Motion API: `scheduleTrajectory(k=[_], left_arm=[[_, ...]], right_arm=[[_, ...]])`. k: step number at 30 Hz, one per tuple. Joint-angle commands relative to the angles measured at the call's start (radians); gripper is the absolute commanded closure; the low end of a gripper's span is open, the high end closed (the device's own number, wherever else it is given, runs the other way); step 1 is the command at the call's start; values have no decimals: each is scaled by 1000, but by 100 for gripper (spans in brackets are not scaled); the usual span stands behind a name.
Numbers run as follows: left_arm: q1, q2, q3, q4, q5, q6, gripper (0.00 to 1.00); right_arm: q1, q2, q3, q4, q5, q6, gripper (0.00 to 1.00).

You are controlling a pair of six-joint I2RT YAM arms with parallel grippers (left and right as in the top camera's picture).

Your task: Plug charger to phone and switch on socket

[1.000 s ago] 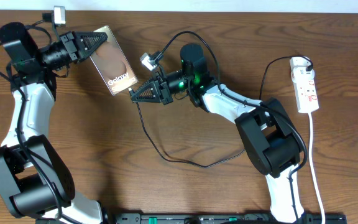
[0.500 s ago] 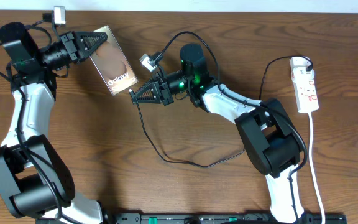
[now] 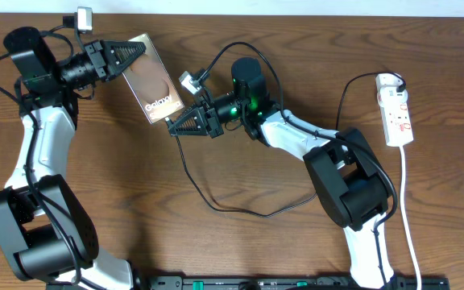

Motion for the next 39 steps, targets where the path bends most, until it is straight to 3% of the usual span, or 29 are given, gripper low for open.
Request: scheduleTrajectory(k=[1, 39], left_arm=[[0, 0, 1, 10, 10, -8, 93], [0, 0, 1, 28, 36, -13, 93]], right_arm=[[3, -2, 6, 2, -13, -10, 99], [-19, -2, 6, 2, -40, -13, 99]])
